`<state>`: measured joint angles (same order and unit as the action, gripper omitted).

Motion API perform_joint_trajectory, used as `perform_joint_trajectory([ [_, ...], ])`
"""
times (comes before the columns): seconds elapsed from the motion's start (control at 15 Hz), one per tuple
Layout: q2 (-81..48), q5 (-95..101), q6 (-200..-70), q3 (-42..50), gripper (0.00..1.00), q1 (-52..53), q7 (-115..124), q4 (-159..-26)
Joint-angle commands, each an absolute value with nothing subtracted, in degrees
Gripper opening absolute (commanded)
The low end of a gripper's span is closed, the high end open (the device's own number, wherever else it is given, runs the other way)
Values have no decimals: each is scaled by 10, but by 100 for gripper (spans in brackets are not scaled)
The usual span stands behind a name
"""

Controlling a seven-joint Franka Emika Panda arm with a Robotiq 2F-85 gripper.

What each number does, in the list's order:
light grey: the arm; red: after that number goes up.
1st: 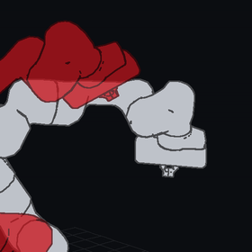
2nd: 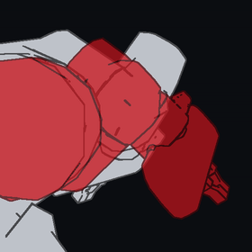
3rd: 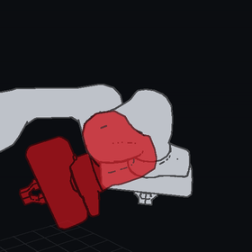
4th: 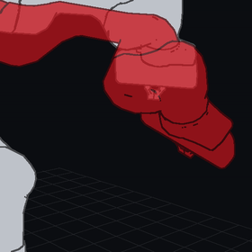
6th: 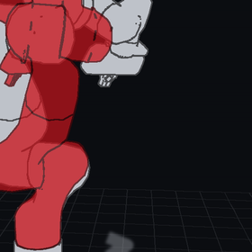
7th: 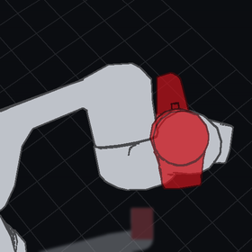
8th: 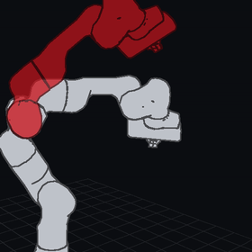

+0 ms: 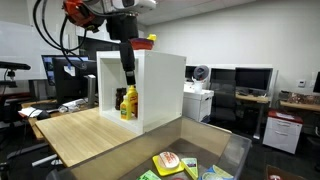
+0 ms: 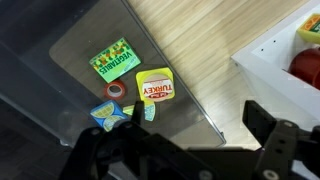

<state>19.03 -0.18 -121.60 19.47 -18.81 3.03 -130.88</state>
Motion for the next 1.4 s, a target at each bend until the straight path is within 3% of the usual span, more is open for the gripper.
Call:
perform_joint_trajectory([
  [0.0,153,2,-1239,197,100,-204,58,-1287],
  [1.33,11,9,-1308,221,100,-220,131,-1205],
])
